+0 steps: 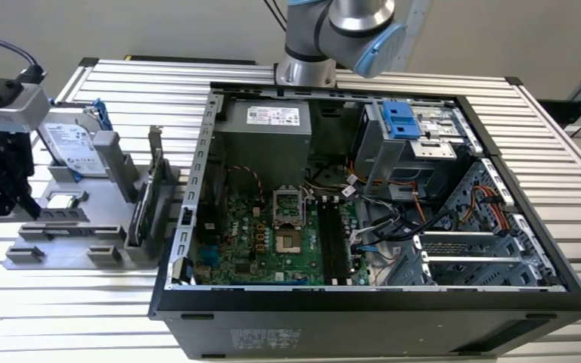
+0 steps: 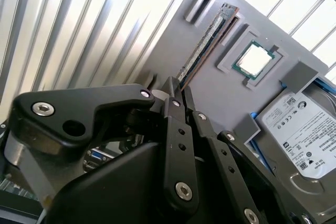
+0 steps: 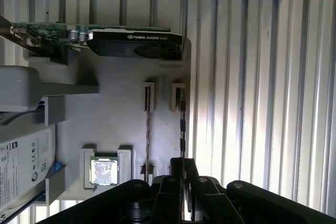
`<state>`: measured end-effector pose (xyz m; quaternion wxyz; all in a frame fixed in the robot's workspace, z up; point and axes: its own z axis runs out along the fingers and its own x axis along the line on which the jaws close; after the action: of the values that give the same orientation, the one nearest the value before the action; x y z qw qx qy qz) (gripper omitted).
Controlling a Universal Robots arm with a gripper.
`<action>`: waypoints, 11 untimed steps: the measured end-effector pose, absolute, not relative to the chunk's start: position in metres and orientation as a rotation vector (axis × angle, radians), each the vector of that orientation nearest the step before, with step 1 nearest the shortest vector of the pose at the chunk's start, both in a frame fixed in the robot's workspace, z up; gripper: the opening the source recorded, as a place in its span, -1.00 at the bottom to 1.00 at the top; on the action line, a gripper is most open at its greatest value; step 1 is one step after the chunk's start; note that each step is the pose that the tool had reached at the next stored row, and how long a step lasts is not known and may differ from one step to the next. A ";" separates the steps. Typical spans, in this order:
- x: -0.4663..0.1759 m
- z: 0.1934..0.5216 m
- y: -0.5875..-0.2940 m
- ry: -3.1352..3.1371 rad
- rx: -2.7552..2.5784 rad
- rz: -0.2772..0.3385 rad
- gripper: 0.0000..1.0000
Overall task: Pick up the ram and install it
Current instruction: 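Pick up the ram and move it above insertion slot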
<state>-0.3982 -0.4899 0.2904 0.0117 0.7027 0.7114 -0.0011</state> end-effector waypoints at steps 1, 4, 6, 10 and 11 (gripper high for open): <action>-0.398 0.291 -0.490 2.218 2.191 -0.003 -1.00; -0.398 0.293 -0.490 2.218 2.192 -0.003 -1.00; -0.398 0.295 -0.490 2.218 2.192 -0.003 -1.00; -0.398 0.298 -0.490 2.218 2.192 -0.003 -1.00; -0.398 0.299 -0.490 2.218 2.192 -0.004 -1.00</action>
<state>-0.3983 -0.4898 0.2989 0.0117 0.7028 0.7113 -0.0011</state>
